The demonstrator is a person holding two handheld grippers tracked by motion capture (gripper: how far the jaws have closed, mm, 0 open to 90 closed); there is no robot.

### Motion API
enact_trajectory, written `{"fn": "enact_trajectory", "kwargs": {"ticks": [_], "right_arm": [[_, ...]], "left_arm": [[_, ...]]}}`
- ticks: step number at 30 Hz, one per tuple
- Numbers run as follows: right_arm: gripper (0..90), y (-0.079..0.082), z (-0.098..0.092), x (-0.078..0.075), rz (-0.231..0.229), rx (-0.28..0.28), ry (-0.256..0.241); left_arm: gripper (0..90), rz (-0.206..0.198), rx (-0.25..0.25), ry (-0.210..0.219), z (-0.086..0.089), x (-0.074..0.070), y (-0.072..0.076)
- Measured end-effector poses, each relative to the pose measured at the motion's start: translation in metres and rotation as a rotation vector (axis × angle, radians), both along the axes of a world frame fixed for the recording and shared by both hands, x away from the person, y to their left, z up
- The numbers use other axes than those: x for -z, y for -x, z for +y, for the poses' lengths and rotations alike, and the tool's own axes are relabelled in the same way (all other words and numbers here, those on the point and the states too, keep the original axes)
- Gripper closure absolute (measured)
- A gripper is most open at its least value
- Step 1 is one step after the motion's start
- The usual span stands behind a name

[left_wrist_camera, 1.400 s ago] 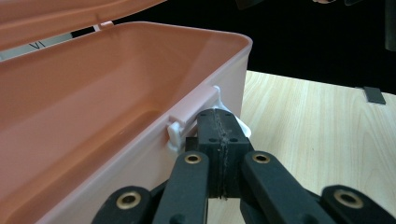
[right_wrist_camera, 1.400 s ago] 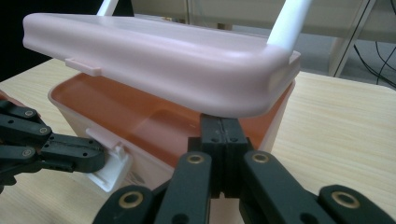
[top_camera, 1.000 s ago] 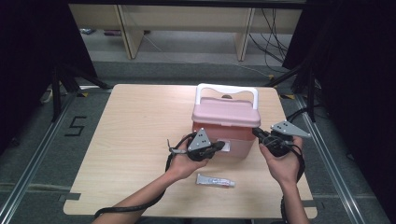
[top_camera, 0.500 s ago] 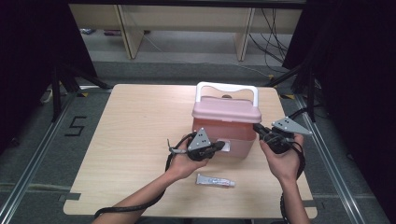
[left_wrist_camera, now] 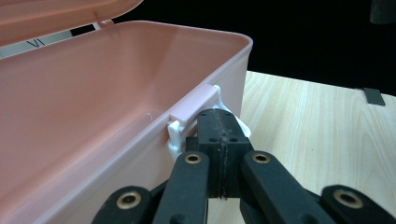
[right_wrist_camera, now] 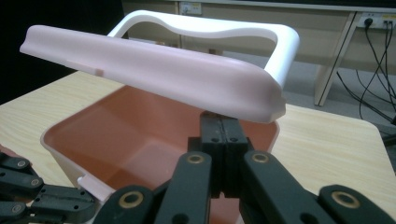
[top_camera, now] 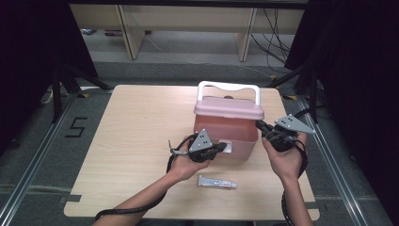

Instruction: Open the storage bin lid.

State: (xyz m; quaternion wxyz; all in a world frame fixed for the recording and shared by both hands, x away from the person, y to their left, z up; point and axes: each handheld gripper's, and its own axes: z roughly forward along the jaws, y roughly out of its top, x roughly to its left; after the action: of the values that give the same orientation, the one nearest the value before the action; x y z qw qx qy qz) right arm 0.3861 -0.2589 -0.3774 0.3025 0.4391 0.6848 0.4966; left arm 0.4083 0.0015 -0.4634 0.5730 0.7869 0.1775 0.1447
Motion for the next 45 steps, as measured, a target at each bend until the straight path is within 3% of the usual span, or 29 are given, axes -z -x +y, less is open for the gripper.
{"fn": "enact_trajectory", "kwargs": {"ticks": [8, 9, 12, 13, 18, 25, 33, 34, 40, 42, 45], "right_arm": [[90.0, -0.003, 0.002, -0.005, -0.014, 0.02, -0.015], [90.0, -0.005, 0.0, -0.006, -0.035, 0.015, 0.005], [90.0, -0.005, 0.002, -0.008, -0.019, 0.023, -0.013], [90.0, -0.006, 0.002, -0.008, -0.035, 0.021, -0.008], [90.0, -0.008, 0.003, -0.01, -0.038, 0.029, -0.017], [90.0, -0.012, 0.002, -0.013, -0.048, 0.035, 0.007], [90.0, -0.016, 0.002, -0.015, -0.058, 0.043, 0.001], [90.0, -0.015, 0.003, -0.016, -0.041, 0.053, -0.019], [90.0, -0.019, 0.002, -0.017, -0.072, 0.047, 0.002], [90.0, -0.019, 0.003, -0.018, -0.055, 0.055, -0.011], [90.0, -0.021, 0.003, -0.019, -0.065, 0.058, -0.02]], "left_arm": [[89.8, 0.001, 0.001, 0.002, 0.0, 0.0, 0.0], [89.8, 0.001, 0.001, 0.002, 0.0, 0.0, 0.0], [89.8, 0.002, 0.0, 0.003, 0.0, 0.0, 0.0], [89.8, 0.002, 0.0, 0.003, 0.0, 0.0, 0.0], [89.8, 0.001, 0.001, -0.001, 0.0, 0.0, -0.001], [89.8, -0.002, 0.009, 0.007, -0.003, 0.0, -0.002], [89.8, 0.001, -0.001, 0.001, -0.003, 0.0, -0.001], [89.8, 0.002, 0.0, 0.003, -0.002, 0.0, -0.001], [89.8, 0.003, -0.001, 0.004, -0.002, 0.0, -0.001], [89.8, 0.003, -0.001, 0.005, -0.002, 0.0, -0.001], [89.8, 0.003, -0.002, 0.005, -0.002, 0.001, -0.001]]}}
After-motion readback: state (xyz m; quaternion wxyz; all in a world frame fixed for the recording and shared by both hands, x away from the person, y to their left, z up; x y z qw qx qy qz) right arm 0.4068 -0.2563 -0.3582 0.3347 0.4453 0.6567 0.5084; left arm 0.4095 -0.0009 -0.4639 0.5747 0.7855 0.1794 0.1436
